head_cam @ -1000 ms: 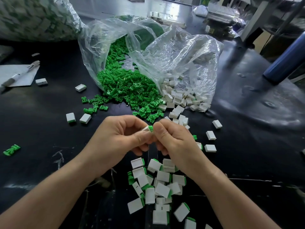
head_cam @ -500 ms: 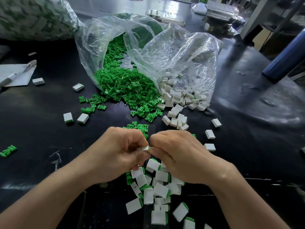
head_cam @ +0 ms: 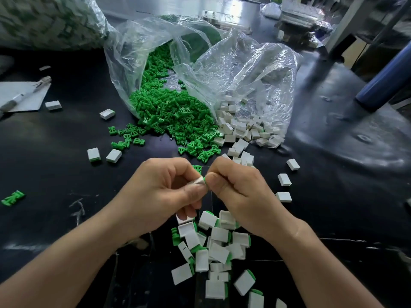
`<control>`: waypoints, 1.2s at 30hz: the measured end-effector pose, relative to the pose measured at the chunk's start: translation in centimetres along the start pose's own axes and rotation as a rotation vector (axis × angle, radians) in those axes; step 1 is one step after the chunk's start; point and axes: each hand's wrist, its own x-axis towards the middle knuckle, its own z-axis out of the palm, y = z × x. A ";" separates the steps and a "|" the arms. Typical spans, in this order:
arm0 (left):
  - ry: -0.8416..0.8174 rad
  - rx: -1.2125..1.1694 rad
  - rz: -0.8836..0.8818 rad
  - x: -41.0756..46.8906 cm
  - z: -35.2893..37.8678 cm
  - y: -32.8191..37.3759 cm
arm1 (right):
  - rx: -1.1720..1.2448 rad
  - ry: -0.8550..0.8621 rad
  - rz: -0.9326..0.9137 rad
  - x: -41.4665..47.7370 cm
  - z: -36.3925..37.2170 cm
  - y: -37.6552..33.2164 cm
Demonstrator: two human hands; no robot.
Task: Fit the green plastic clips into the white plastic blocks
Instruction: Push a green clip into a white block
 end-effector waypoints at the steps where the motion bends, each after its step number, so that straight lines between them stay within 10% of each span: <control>1: -0.007 -0.009 -0.013 0.0 0.0 0.0 | 0.001 -0.007 -0.012 0.0 0.0 0.0; 12: -0.071 0.155 -0.041 -0.4 -0.3 -0.7 | -0.427 -0.114 -0.316 -0.2 0.0 -0.1; 25: 0.036 -0.227 -0.019 0.1 0.3 0.1 | 0.796 -0.263 0.447 0.3 0.0 -0.2; 36: -0.021 -0.331 0.036 0.1 0.9 0.2 | 0.864 -0.292 0.486 0.1 0.5 -0.5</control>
